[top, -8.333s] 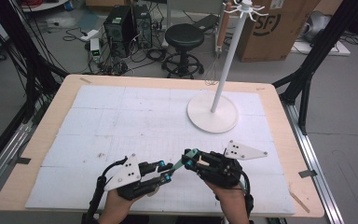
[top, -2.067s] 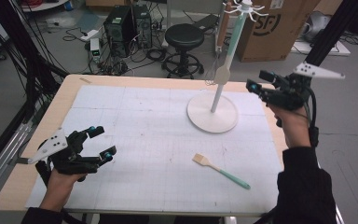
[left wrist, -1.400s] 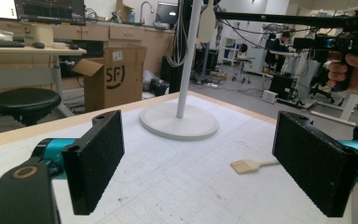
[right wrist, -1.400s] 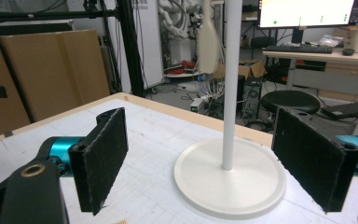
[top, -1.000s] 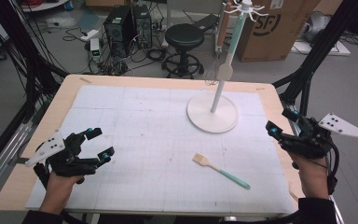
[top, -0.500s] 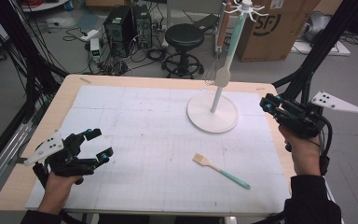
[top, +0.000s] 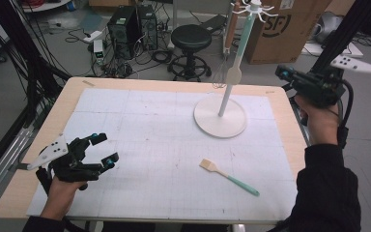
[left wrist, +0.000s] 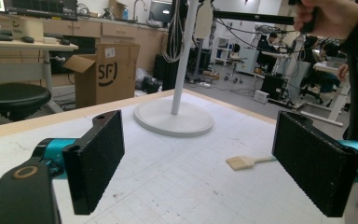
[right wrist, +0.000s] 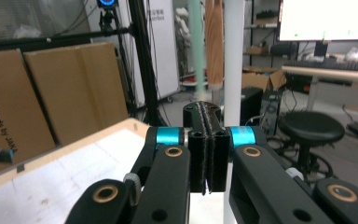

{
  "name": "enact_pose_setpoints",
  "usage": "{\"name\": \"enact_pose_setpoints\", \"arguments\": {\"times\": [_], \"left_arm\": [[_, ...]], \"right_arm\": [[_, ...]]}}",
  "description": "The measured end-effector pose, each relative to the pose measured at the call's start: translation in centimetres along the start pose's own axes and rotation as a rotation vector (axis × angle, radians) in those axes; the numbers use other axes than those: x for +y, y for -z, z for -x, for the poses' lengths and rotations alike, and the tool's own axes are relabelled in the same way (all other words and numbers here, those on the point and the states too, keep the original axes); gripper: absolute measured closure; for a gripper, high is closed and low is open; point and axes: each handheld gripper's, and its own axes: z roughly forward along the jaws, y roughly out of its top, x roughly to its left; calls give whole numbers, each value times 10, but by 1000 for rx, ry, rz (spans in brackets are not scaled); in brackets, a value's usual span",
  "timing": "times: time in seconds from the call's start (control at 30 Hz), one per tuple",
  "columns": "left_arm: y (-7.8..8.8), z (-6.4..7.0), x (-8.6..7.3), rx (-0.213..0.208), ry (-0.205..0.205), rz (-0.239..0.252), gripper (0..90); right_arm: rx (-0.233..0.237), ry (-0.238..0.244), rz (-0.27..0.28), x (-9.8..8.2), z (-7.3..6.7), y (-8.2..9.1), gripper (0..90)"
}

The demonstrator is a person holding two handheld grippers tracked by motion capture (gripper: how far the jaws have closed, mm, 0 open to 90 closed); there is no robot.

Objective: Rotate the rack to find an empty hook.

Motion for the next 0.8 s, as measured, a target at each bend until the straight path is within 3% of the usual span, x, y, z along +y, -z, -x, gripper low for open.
{"name": "enact_pose_setpoints", "arguments": {"times": [0.17,0.3,0.43,0.57,0.8], "left_arm": [[4,0,2,3,-1,8,174],[6,-1,0,-13,-6,14,179],[9,-3,2,-13,-4,24,180],[11,-3,1,-15,-2,28,180],[17,-7,0,-5,2,32,180]], "right_arm": [[-8,11,-4,27,7,-18,894],[20,24,-5,46,7,-32,894],[5,36,-16,59,9,-43,894],[-24,54,-42,68,14,-55,894],[-26,42,-42,70,14,-64,894]]}}
